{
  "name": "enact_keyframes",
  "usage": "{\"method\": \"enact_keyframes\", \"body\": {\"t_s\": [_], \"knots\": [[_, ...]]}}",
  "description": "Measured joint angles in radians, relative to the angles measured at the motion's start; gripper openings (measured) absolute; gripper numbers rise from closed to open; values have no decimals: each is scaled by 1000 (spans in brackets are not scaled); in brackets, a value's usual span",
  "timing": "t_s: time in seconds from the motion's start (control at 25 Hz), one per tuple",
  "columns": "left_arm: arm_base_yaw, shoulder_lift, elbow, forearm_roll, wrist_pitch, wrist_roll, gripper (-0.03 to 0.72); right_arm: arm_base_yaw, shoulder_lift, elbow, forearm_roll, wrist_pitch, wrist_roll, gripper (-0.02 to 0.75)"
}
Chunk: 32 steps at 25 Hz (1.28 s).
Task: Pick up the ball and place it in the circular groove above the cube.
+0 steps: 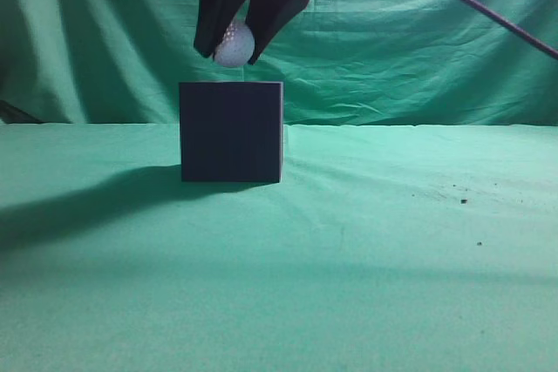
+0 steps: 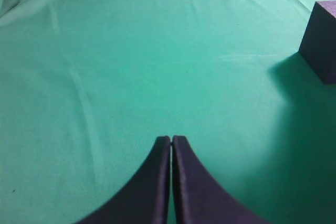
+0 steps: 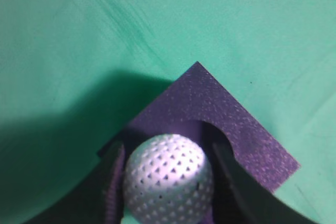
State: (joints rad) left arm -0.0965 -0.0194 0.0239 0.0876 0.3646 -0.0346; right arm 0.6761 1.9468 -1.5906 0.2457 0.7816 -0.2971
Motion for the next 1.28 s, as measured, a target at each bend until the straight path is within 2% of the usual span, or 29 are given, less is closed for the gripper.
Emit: {"method": "enact_keyframes", "body": {"t_s": [0.4, 0.44, 0.6, 0.84, 1.08, 1.2, 1.28], "knots": [[0, 0, 0, 0, 0, 0, 0, 0, 38, -4, -18, -58, -15, 314], [0, 0, 0, 0, 0, 0, 0, 0, 38, -4, -20, -60, -16, 389], [0, 0, 0, 0, 0, 0, 0, 0, 38, -4, -31, -66, -18, 547], [0, 0, 0, 0, 0, 0, 0, 0, 36, -98, -44, 4, -10, 540], [0, 0, 0, 0, 0, 0, 0, 0, -15, -249, -138, 301, 101, 99], [0, 0, 0, 0, 0, 0, 0, 0, -63, -263, -202, 405, 180, 0], [0, 0, 0, 0, 0, 0, 0, 0, -103, -263, -226, 448, 219, 0]]}}
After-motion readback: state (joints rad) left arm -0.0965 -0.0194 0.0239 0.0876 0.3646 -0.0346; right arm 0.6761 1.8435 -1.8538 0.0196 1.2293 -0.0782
